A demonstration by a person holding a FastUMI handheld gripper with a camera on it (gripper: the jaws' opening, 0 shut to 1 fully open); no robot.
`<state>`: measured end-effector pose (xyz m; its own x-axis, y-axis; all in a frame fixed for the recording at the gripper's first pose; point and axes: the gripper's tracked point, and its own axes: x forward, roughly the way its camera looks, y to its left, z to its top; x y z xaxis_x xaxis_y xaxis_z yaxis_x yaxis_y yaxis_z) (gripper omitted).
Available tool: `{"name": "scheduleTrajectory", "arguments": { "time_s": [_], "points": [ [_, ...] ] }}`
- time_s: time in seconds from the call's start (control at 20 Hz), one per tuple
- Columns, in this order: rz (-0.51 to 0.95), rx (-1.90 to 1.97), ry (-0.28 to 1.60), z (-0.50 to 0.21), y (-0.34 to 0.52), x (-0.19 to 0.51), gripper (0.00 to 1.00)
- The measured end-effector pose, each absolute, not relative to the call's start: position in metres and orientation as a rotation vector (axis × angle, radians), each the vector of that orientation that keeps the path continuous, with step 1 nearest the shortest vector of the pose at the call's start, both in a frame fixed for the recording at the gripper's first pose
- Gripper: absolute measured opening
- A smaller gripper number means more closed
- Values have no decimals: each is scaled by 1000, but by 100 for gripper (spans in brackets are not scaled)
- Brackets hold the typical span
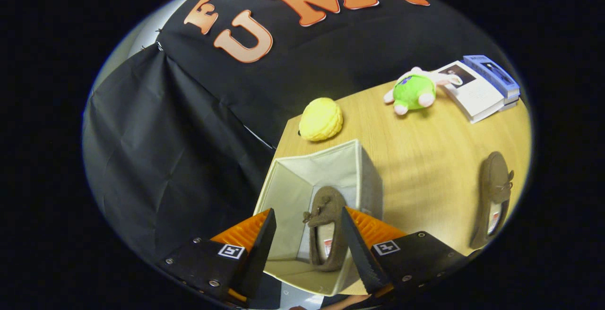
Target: Open the storage box then place both shoes into the box .Put the left shoe in first, then the right shoe, with the right side of both shoes facing outward in a uniform manner.
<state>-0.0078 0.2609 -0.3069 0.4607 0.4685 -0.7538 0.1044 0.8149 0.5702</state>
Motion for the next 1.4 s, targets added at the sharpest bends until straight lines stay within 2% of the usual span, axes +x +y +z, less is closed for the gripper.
{"name": "scheduleTrajectory", "arguments": {
  "time_s": [0.3,0.7,1.4],
  "points": [
    [121,507,1038,-311,165,-22,90],
    [1,434,1099,-351,68,-65,94],
    [-160,341,1237,-433,-14,-129,95]
  ]
}}
